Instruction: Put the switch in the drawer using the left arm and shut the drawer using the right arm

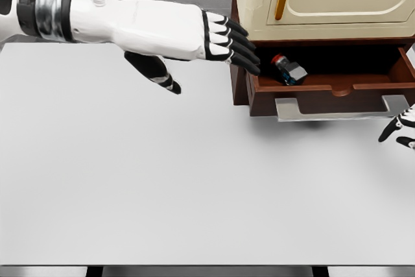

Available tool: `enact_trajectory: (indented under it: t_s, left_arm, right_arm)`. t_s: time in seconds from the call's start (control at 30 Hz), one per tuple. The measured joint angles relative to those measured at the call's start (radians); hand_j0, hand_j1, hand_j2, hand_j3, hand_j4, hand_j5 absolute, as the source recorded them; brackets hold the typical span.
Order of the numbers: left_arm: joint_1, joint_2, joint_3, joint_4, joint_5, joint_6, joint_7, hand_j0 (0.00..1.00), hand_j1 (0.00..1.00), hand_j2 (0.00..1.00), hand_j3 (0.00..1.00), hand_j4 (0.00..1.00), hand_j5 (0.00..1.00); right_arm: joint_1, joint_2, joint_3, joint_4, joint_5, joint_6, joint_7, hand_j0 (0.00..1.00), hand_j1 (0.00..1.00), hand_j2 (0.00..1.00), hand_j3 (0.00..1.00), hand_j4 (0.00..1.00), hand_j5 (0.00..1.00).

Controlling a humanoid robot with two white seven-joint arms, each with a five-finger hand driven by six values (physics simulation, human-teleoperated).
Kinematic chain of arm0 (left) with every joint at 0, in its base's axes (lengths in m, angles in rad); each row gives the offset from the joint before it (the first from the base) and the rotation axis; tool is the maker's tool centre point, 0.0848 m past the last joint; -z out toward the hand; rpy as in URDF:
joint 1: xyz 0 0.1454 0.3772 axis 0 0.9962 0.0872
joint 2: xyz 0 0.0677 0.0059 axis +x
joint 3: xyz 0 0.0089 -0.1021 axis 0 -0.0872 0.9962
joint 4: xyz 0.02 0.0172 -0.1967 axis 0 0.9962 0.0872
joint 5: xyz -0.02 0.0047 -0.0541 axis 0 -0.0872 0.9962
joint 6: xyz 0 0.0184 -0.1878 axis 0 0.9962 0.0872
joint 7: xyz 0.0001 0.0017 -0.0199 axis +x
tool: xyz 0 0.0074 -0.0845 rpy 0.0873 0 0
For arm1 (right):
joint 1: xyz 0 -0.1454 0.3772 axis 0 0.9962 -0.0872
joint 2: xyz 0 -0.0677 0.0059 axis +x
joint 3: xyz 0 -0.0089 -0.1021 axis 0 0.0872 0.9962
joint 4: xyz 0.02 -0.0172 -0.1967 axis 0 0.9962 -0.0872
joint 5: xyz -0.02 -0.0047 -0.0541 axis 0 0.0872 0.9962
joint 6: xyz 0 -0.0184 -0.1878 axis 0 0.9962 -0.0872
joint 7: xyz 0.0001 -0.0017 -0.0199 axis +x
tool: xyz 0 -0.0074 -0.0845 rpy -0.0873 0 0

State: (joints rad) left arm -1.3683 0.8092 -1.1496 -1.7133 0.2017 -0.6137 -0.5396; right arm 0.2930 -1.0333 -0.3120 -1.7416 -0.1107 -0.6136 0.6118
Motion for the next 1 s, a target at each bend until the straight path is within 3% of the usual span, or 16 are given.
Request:
enact_trajectory:
  t_s: [0.23,0.4,0.6,0.7,0.87,1.0]
  left_arm:
    - [0.017,0.084,-0.002,-0.025,0.007,0.000,0.000,1.00,1.00,1.00,1.00,1.00,1.00]
    - [0.023,0.093,-0.007,0.005,0.004,0.000,-0.001,1.00,1.00,1.00,1.00,1.00,1.00]
    - [0.023,0.095,-0.008,0.028,0.004,0.000,-0.003,1.00,1.00,1.00,1.00,1.00,1.00]
    - [0.026,0.094,-0.009,0.034,0.004,0.000,-0.003,1.00,1.00,1.00,1.00,1.00,1.00]
    - [0.031,0.086,-0.016,0.068,0.005,0.000,-0.004,1.00,1.00,1.00,1.00,1.00,1.00]
    - [0.029,0.084,-0.019,0.077,0.004,0.000,-0.004,1.00,1.00,1.00,1.00,1.00,1.00]
  right_arm:
    - [-0.055,-0.001,0.072,0.031,0.008,0.004,0.003,0.50,0.50,0.50,0.50,0.50,0.50]
    - [-0.103,0.000,0.105,0.039,0.022,0.001,0.000,0.50,0.50,0.50,0.50,0.50,0.50]
    - [-0.245,0.002,0.198,0.087,0.009,0.005,-0.002,0.51,0.51,0.51,0.51,0.51,0.51]
    - [-0.258,0.004,0.235,0.109,-0.039,0.029,-0.007,0.51,0.51,0.51,0.51,0.51,0.51]
    - [-0.261,0.006,0.277,0.123,0.024,0.009,0.001,0.51,0.51,0.51,0.51,0.51,0.51]
    - [-0.351,0.011,0.321,0.163,0.050,0.003,0.000,0.52,0.52,0.52,0.52,0.52,0.52]
